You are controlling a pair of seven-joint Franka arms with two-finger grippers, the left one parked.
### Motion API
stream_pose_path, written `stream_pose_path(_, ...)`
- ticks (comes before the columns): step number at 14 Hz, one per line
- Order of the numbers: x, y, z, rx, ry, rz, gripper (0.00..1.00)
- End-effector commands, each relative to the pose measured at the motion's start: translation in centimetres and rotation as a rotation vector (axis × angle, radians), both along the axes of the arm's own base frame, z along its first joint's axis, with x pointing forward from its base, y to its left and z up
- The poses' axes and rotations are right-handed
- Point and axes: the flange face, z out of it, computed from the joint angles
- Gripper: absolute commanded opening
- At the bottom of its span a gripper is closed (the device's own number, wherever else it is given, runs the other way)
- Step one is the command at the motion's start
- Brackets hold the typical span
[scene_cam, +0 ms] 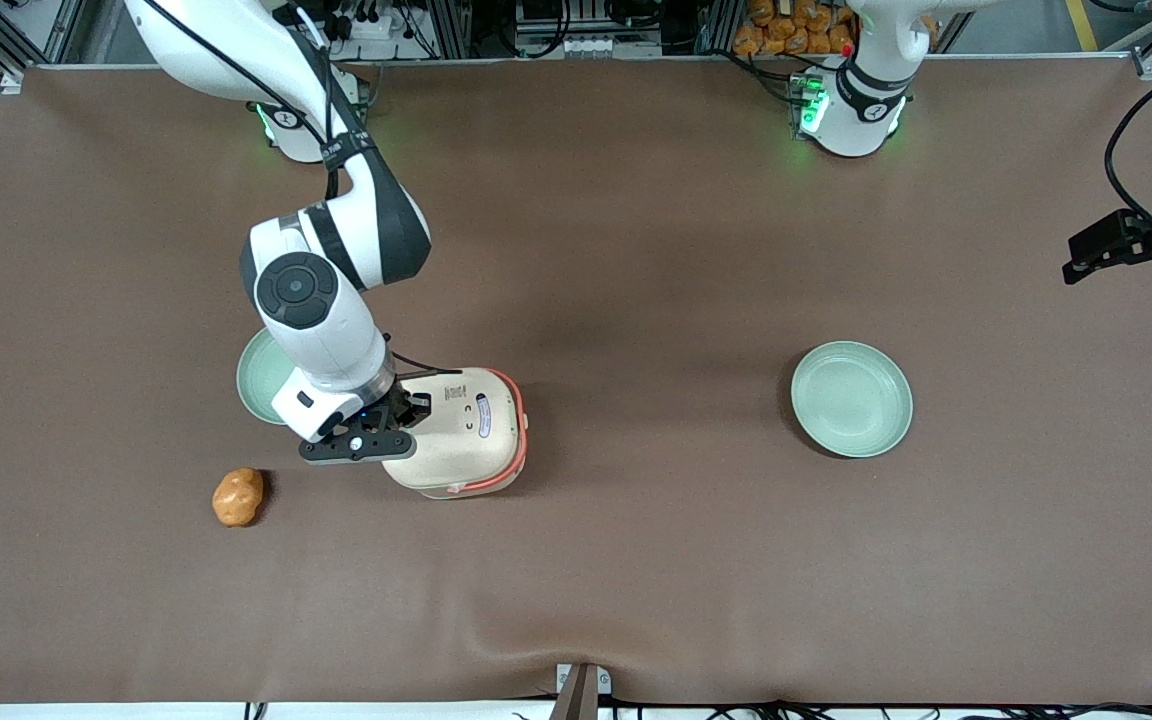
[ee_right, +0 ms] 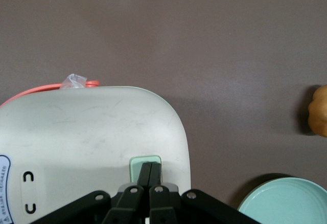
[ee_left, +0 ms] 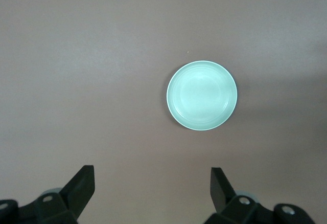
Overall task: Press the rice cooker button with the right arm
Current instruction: 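Press down on the rice cooker's green lid button with the closed right gripper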
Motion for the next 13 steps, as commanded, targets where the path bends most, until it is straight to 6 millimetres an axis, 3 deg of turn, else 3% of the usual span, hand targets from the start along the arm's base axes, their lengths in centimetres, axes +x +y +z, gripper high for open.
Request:
stream_pose_path(1, 0.1, 0.5, -0.6, -0.012, -0.001, 0.018, 0.0)
stream_pose_path(7, 0.7, 0.1, -3.3, -0.019, -0.004, 0.013, 0.0)
stream_pose_path(10, 0.8, -0.1, -3.1, -0.018, -0.005, 0.011, 0.02)
stream_pose_path(13, 0.2, 0.3, 2.7, 0.005, -0.011, 0.011, 0.1)
